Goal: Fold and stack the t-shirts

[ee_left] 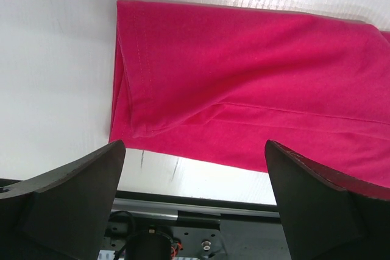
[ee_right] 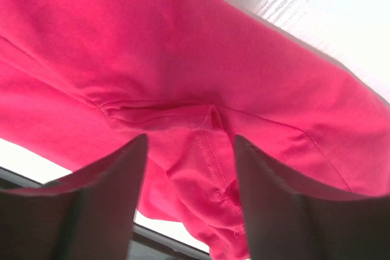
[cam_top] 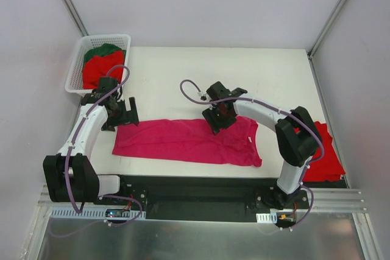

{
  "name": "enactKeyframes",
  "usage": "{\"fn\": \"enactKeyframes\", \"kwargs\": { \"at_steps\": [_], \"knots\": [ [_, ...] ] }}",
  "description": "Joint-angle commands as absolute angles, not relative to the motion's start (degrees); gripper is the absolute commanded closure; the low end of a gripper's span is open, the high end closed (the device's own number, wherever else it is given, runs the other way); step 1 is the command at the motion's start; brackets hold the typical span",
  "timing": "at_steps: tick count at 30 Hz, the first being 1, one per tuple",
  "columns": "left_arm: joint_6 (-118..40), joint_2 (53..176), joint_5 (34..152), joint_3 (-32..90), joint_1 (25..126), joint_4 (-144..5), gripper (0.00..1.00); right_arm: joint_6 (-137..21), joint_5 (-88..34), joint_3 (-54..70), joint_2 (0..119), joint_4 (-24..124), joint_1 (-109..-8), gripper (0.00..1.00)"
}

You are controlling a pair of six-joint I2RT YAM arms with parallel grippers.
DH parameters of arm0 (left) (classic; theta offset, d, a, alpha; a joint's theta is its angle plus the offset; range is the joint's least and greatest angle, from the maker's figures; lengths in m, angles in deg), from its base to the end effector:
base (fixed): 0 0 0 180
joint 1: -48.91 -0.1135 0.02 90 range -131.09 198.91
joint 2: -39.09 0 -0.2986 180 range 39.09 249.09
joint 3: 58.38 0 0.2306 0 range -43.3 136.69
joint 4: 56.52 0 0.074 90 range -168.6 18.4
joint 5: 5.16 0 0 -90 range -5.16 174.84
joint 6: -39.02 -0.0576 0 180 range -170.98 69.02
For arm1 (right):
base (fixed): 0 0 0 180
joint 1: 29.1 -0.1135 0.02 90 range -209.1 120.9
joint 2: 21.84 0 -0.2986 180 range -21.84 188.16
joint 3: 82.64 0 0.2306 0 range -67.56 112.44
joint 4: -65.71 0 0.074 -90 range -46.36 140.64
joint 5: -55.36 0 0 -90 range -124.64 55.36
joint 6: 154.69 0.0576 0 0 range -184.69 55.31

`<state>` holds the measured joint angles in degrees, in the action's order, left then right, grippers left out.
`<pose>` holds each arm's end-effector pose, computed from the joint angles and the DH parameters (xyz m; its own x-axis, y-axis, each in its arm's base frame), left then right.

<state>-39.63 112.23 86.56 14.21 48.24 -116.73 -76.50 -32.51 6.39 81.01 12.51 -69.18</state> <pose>0.2283 0.0009 0.2822 -0.8560 -0.2067 -0.4738 -0.1688 0.9781 -0.1218 0.2754 0.2345 0.2284 -0.5556 -0.7348 -0.3891 -0.7848 0.6180 -0.0464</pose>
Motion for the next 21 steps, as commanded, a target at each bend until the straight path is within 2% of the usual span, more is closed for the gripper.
{"fn": "enactKeyframes", "kwargs": {
  "at_steps": [1,4,6,7,12,16,21],
  "knots": [
    [-40.3,111.6,87.3,15.1,48.7,-118.4,0.01,-77.4,-32.4,8.7,82.3,13.1,-69.4,0.43],
    [-40.4,111.9,87.2,15.2,48.7,-118.5,0.01,-77.5,-31.5,9.3,82.8,12.8,-69.3,0.54],
    [-40.4,112.2,87.2,14.9,48.7,-118.5,0.01,-77.7,-30.6,9.9,82.9,12.5,-69.4,0.67],
    [-40.4,112.3,87.2,14.8,48.7,-118.5,0.01,-77.6,-30.5,10.0,82.9,11.9,-69.5,0.76],
    [-40.1,112.7,87.3,14.4,48.7,-118.4,0.01,-76.7,-28.8,11.2,81.2,8.6,-69.9,0.94],
    [-39.9,113.2,87.1,14.6,48.8,-118.4,0.01,-75.2,-27.9,10.6,78.4,5.9,-70.9,0.99],
    [-39.7,113.6,87.1,15.1,48.7,-118.4,0.01,-73.0,-27.1,8.1,75.6,3.3,-73.5,0.99]
  ]
}}
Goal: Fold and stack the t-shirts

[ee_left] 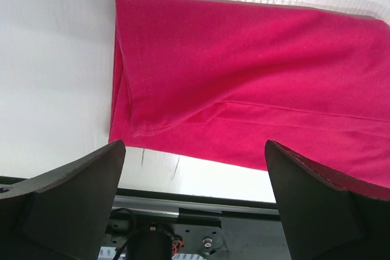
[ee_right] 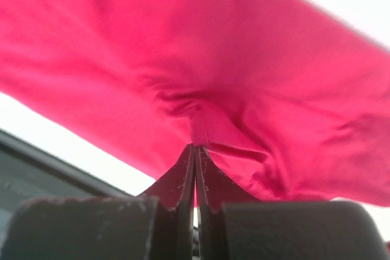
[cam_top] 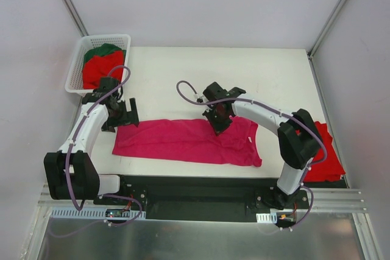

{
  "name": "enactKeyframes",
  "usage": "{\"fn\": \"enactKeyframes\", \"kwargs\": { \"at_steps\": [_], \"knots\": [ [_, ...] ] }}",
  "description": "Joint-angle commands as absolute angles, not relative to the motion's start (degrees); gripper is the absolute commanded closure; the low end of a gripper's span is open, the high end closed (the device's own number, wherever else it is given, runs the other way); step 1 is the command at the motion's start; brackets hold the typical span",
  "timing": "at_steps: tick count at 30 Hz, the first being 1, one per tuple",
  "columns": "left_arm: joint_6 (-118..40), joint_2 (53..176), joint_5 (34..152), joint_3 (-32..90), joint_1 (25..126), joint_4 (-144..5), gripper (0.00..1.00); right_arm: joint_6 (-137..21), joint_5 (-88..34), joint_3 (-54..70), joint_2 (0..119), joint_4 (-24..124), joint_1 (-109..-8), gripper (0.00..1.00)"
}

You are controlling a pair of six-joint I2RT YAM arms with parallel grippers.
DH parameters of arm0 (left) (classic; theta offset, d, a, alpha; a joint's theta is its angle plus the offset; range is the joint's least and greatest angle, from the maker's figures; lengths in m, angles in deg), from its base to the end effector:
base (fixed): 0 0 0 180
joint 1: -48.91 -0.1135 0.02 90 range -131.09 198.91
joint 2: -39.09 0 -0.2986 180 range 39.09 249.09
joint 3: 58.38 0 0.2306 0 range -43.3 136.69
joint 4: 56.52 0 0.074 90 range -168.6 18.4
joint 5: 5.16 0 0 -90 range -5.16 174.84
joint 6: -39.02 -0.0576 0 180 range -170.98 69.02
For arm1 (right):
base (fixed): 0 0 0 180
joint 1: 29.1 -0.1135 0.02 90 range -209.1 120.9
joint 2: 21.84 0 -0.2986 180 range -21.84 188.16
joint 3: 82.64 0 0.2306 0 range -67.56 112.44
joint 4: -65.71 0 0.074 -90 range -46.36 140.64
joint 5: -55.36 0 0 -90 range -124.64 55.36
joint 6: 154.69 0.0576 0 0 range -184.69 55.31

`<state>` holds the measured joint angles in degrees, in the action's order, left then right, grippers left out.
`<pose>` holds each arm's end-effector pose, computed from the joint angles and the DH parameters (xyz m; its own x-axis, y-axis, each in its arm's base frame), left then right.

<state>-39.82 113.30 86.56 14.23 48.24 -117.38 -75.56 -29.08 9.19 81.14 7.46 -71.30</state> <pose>0.2301 0.0010 0.2777 -0.8703 -0.2037 -0.4485 -0.1695 0.9787 -0.1156 0.2626 0.2456 0.2369 -0.5502 -0.7522 -0.3626 -0.8121 0.5830 0.0227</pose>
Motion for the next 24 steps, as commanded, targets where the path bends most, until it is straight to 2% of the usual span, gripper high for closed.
{"fn": "enactKeyframes", "kwargs": {
  "at_steps": [1,12,15,16,17,18,24],
  "knots": [
    [-39.7,113.6,87.0,15.1,48.7,-118.4,0.01,-72.3,-27.2,7.5,74.9,2.8,-74.9,0.99],
    [-39.7,114.1,86.4,15.2,48.7,-118.4,0.01,-67.2,-27.7,5.4,71.5,-2.3,-83.9,0.99],
    [-39.7,114.1,86.3,15.1,48.7,-118.4,0.01,-66.2,-26.7,5.4,72.2,-3.2,-86.5,0.93],
    [-39.7,114.0,86.4,15.1,48.7,-118.4,0.01,-65.9,-26.4,5.6,72.4,-3.2,-87.2,0.87],
    [-39.8,113.9,86.4,14.9,48.7,-118.3,0.01,-65.5,-26.6,5.8,72.6,-3.5,-87.8,0.74],
    [-39.8,113.7,86.4,14.8,48.7,-118.4,0.01,-65.2,-27.9,6.1,72.3,-4.5,-88.6,0.05],
    [-39.6,113.0,87.1,14.4,48.7,-118.4,0.01,-65.9,-41.6,8.0,69.3,-6.8,-86.7,0.04]
  ]
}}
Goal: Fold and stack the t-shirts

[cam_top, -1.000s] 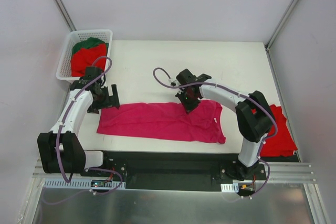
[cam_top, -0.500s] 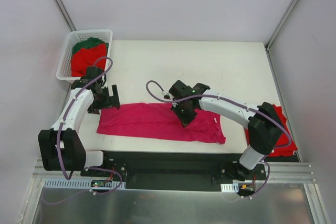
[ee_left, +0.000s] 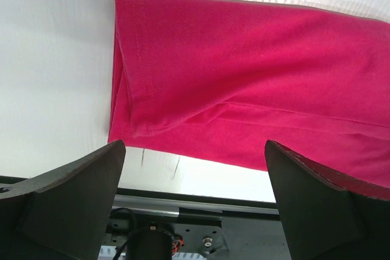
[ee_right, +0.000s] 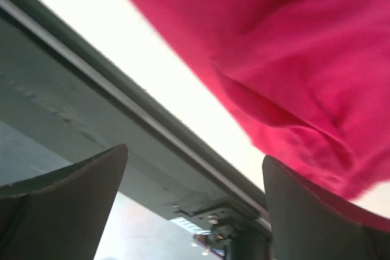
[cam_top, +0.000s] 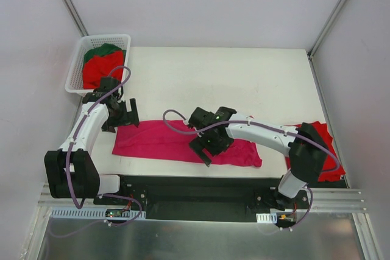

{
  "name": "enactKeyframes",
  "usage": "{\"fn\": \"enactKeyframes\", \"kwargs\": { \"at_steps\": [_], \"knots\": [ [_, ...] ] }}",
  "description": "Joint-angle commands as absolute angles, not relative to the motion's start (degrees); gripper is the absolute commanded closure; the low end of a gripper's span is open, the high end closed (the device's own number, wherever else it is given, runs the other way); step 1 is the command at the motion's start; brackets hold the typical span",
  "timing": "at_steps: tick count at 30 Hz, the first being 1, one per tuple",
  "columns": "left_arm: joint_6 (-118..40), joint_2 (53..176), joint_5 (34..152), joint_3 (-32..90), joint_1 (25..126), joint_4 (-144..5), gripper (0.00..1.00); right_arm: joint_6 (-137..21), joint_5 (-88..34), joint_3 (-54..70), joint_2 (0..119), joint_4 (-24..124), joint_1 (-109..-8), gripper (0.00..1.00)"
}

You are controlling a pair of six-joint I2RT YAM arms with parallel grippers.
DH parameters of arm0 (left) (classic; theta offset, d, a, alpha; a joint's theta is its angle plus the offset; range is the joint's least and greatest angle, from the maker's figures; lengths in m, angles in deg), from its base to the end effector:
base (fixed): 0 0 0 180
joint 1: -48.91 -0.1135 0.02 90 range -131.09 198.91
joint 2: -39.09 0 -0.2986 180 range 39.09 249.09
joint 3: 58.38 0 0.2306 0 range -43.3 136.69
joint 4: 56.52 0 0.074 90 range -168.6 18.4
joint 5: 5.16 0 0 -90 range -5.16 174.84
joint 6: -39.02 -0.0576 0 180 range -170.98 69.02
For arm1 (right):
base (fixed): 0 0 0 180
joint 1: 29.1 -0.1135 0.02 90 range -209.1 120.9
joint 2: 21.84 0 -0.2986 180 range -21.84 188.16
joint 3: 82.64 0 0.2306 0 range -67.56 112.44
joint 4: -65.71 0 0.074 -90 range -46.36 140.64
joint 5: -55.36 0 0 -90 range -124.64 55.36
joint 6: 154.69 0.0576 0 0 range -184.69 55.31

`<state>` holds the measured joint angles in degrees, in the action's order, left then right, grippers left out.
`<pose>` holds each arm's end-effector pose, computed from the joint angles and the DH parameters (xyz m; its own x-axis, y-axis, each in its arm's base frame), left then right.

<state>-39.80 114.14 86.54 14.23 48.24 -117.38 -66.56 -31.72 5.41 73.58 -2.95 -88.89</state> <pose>0.2325 0.0010 0.2746 -0.8767 -0.2041 -0.4357 -0.1716 0.9787 -0.1131 0.1528 0.2682 0.2535 -0.4597 -0.8542 -0.2429 -0.8847 0.4643 0.0415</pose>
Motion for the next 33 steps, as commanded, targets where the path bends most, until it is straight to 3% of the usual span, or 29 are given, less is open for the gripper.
{"fn": "enactKeyframes", "kwargs": {
  "at_steps": [1,6,8,9,12,13,24,33],
  "knots": [
    [-39.6,113.0,87.3,14.5,48.8,-118.4,0.01,-66.3,-42.1,7.8,69.3,-6.9,-86.0,0.04],
    [-39.7,112.9,87.7,14.6,48.7,-118.4,0.01,-67.1,-43.5,2.1,67.5,-3.3,-80.3,0.01],
    [-39.9,112.7,87.7,14.1,48.8,-118.4,0.01,-67.7,-42.2,0.6,67.2,-1.8,-78.6,0.14],
    [-39.9,112.7,87.9,14.0,50.1,-118.4,0.01,-68.0,-41.9,0.4,67.8,-0.8,-77.7,0.33],
    [-39.8,112.7,88.2,13.5,50.3,-118.4,0.01,-69.3,-42.5,0.7,70.4,0.4,-77.2,0.64],
    [-39.9,112.7,88.2,13.4,50.4,-118.4,0.01,-69.3,-42.5,0.8,70.8,0.8,-77.0,0.68],
    [-40.5,112.0,88.0,13.8,50.6,-118.4,0.01,-69.3,-41.1,-0.4,73.6,2.9,-76.9,0.74],
    [-40.3,113.7,87.9,14.7,50.6,-118.4,0.01,-68.0,-39.5,-7.0,67.7,1.1,-77.2,0.74]
  ]
}}
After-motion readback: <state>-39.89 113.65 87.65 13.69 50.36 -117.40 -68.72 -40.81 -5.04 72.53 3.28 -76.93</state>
